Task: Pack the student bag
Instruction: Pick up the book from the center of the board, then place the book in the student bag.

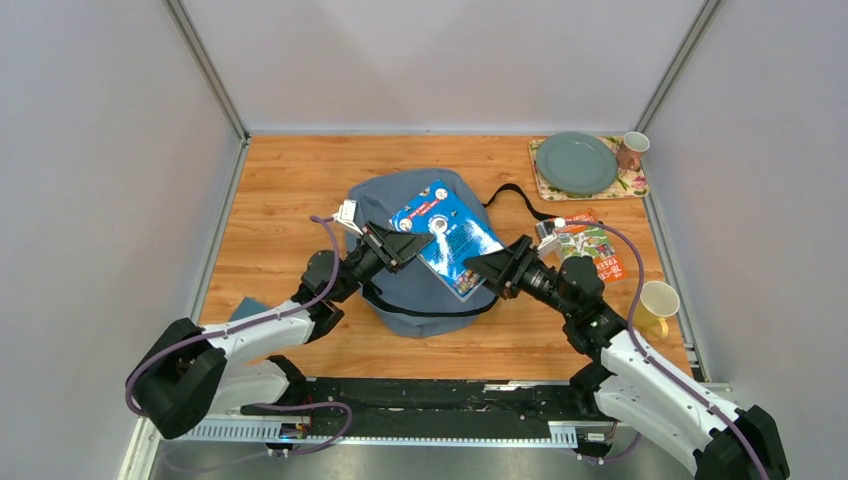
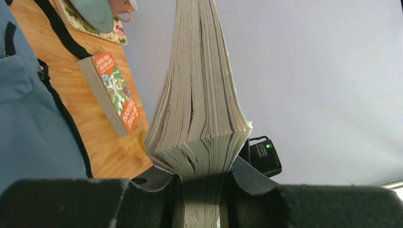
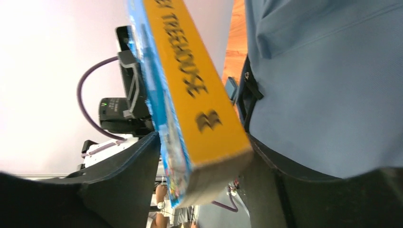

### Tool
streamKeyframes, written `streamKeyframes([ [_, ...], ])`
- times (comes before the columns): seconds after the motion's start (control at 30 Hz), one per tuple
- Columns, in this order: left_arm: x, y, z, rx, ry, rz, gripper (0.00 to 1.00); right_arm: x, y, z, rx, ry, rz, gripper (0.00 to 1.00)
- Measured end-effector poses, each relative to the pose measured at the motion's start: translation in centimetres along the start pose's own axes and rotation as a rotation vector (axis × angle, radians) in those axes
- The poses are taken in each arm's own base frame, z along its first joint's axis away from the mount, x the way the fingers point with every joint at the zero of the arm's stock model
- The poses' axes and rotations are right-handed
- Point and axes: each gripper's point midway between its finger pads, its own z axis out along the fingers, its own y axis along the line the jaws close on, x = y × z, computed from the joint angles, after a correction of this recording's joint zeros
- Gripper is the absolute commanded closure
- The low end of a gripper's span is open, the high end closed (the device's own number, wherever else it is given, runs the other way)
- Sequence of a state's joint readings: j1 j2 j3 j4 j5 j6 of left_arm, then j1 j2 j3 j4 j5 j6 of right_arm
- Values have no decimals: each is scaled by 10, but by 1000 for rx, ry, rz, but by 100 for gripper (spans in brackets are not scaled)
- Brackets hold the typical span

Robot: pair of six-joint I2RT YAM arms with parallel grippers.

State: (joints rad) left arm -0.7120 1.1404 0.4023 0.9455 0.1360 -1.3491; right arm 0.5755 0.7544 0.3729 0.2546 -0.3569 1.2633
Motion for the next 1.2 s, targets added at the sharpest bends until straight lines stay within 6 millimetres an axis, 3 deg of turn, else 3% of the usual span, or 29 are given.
streamKeyframes([
  [0.03, 1, 1, 0, 2, 6, -8, 100, -1, 3, 1, -13, -3, 0, 49],
  [0.1, 4, 3, 0, 4, 19, -22, 100, -2, 9, 1, -37, -9, -4, 57],
  [0.13, 5, 4, 1, 5, 21, -29, 100, -3, 12, 1, -48, -10, -5, 75],
  [0.2, 5, 2, 1, 14, 22, -36, 100, -3, 16, 1, -61, -13, 2, 86],
  [0.23, 4, 2, 1, 13, 18, -37, 100, -4, 19, 0, -73, -15, 1, 98],
  [0.27, 5, 2, 1, 17, 21, -39, 100, -4, 22, -1, -84, -17, 2, 100],
  [0.33, 5, 0, 1, 25, 25, -37, 83, -4, 25, -2, -92, -21, -1, 100],
  [0.37, 6, -1, 2, 27, 30, -37, 64, -5, 25, -3, -92, -26, -2, 100],
  [0.47, 10, 0, 3, 18, 55, -28, 28, -6, 25, -7, -85, -39, -8, 100],
  [0.53, 16, 5, 6, -17, 100, -4, 20, -6, 24, -13, -74, -54, -20, 100],
  [0.7, 26, 11, 21, -147, 238, 154, 16, -14, 14, -32, 4, -132, -62, 100],
  [0.87, 19, 14, 29, -246, 344, 416, 16, -30, 13, -58, 84, -250, -108, 100],
  [1.07, 29, 59, 2, -361, 557, 699, 16, -48, -3, -98, 236, -401, -152, 100],
  [1.2, 55, 85, -26, -384, 788, 864, 16, -58, -12, -123, 327, -479, -179, 100],
])
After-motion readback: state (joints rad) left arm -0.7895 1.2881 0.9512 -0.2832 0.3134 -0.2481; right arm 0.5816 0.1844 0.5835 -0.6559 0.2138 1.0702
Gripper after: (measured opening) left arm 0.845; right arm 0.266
